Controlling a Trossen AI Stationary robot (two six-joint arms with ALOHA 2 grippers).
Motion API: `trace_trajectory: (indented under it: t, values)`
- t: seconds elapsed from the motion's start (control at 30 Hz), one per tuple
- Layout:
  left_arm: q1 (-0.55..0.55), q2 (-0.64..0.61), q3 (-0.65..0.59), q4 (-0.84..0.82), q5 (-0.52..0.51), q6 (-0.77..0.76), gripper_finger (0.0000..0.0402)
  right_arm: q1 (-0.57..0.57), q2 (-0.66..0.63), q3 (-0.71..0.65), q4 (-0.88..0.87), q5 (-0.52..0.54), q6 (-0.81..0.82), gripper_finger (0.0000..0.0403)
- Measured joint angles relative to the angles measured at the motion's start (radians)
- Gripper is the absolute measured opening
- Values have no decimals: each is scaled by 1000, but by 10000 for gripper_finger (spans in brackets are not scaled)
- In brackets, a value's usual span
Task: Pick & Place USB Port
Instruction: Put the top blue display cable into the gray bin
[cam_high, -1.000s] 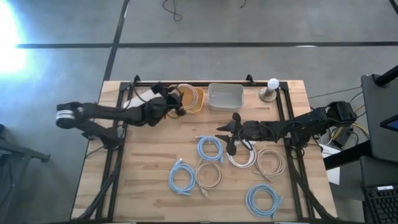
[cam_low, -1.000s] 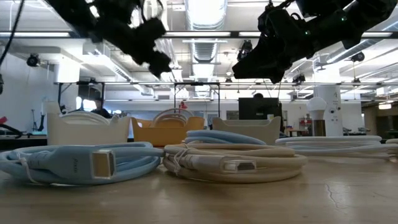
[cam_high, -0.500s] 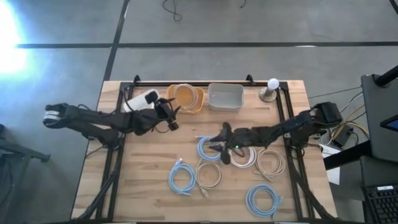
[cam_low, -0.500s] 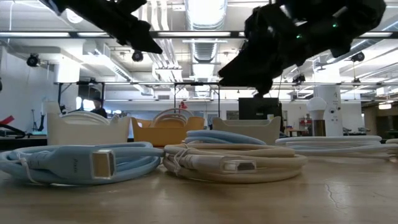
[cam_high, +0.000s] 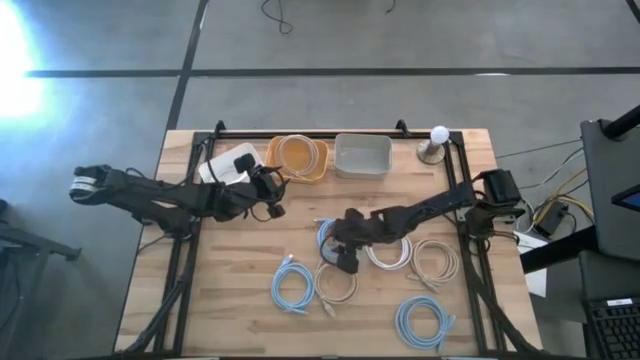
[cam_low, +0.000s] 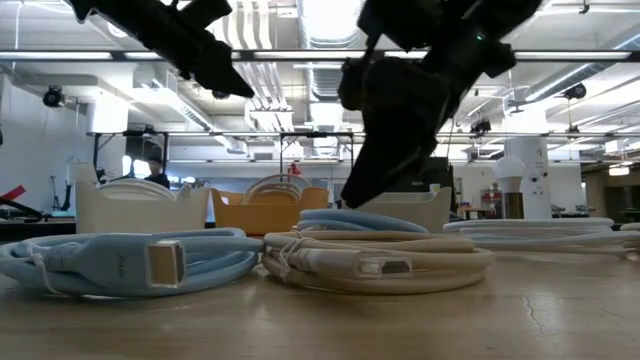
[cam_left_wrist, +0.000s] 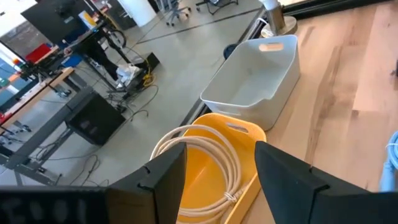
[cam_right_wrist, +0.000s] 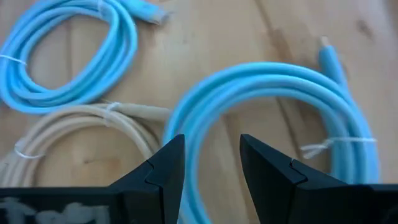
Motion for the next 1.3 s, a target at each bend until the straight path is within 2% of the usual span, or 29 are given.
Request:
trace_trajectory:
  t: [0.13,0.47,0.7,0.83,0.9,1.03,1.2,1.3]
  values:
    - [0,0,0,-1,0,-9,204,3,51,52,-9,-91,1,150]
    - [0,1,0,-29,0,-14,204,3,191,158,-39,-75,-18,143]
    - [0,1,0,-31,0,-14,204,3,241,232,-155,-76,-27,81]
    - [0,1,0,-36,0,-14,204,3,230,266,-252,-75,-54,36]
    - [0,1,0,-38,0,-14,204,3,212,284,-310,-69,-71,29]
    - [0,1,0,-44,0,-19,204,4,140,318,-458,12,-81,26]
    - [0,1,0,-44,0,-23,204,2,17,332,-665,265,-74,27]
    - [0,1,0,-43,0,-23,204,-8,-67,313,-678,408,-78,27]
